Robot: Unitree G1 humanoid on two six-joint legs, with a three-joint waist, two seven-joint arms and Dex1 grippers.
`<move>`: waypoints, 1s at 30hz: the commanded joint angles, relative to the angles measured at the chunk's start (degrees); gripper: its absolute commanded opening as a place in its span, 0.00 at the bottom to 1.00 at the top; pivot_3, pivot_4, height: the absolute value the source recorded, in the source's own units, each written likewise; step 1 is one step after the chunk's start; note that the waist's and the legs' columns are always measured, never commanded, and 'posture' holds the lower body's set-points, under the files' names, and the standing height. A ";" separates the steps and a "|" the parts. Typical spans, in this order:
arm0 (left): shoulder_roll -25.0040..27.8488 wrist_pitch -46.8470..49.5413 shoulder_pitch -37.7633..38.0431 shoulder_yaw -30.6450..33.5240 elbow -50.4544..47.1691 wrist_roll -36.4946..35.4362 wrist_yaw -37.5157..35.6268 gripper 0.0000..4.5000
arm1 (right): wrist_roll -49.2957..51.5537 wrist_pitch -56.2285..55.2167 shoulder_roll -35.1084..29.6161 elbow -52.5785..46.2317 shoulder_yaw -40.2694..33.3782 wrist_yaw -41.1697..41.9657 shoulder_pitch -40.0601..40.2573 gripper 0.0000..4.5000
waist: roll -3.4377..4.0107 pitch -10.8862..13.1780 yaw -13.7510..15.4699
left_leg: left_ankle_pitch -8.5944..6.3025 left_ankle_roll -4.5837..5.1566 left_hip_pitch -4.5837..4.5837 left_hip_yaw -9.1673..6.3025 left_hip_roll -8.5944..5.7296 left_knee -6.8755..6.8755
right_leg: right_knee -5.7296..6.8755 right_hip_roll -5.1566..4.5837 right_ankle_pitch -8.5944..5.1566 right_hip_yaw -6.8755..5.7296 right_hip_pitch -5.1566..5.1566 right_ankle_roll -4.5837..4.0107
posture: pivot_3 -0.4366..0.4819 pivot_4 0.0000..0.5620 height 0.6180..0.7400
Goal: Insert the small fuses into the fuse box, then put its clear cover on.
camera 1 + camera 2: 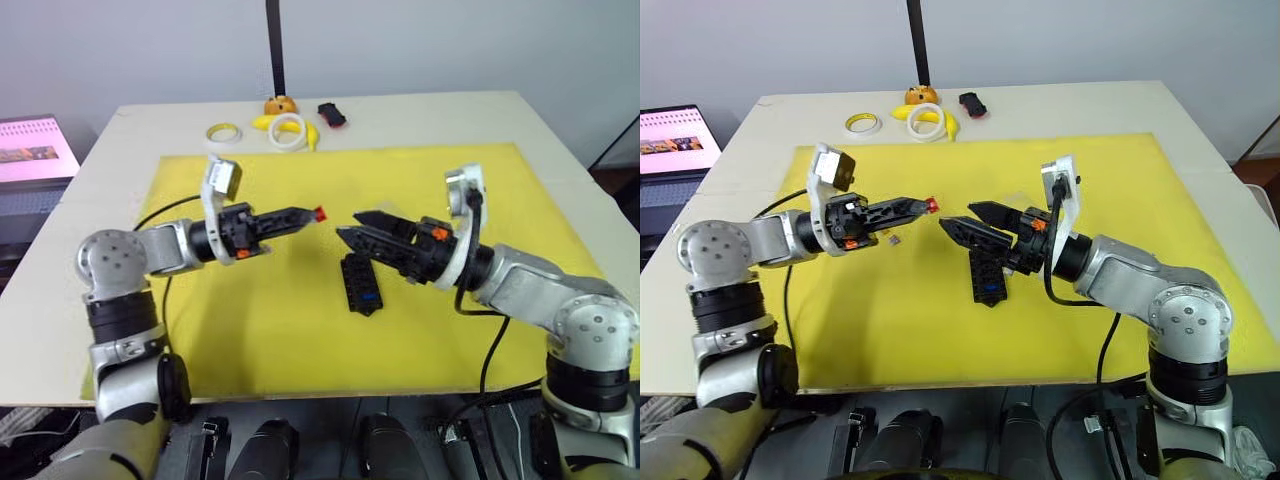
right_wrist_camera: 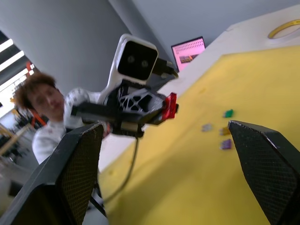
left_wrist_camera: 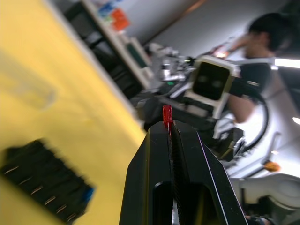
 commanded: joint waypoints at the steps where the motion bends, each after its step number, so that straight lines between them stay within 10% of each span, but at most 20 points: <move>1: -1.77 -1.99 -0.23 2.52 -1.02 -4.83 3.77 0.00 | 6.66 -3.38 0.34 -1.63 0.66 -5.46 -0.17 1.00 | 0.00 0.00 -0.01 | 0.00 0.00 0.01 0.01 0.00 0.00 | 0.01 0.00 0.00 0.00 0.00 0.00 | 0.48 0.27 1.00; 5: -4.11 -3.19 -0.43 2.30 -0.17 -8.43 8.62 0.00 | 8.33 -5.49 0.01 -1.87 2.16 -8.37 -0.09 0.82 | 0.00 0.00 0.10 | 0.00 0.00 0.00 0.03 -0.01 0.03 | 0.01 0.01 0.00 0.00 0.01 0.00 | 0.48 0.27 1.00; 8: -4.37 -3.86 -0.04 1.07 -0.42 -10.18 10.42 0.00 | 9.96 -6.99 -0.30 -2.11 2.75 -9.42 -0.37 0.51 | 0.00 0.00 0.04 | 0.00 0.01 -0.01 0.03 -0.03 0.03 | 0.00 0.01 0.00 0.00 0.01 0.00 | 0.48 0.27 1.00; 28: -1.34 -9.35 1.52 -4.94 0.05 -17.53 14.19 0.00 | 14.33 -11.56 -4.49 -2.25 4.70 -11.54 -1.48 0.51 | 0.00 0.00 0.02 | 0.00 0.01 0.00 0.05 -0.02 0.03 | 0.01 0.04 0.00 0.00 0.01 0.00 | 0.48 0.27 1.00; 30: -1.18 -9.73 1.56 -5.28 0.33 -17.83 14.59 0.00 | 14.54 -11.94 -4.42 -2.25 4.75 -11.52 -1.45 0.40 | 0.00 0.00 0.04 | 0.00 0.01 0.00 0.05 -0.02 0.03 | 0.00 0.04 0.00 0.00 0.01 0.00 | 0.48 0.27 1.00</move>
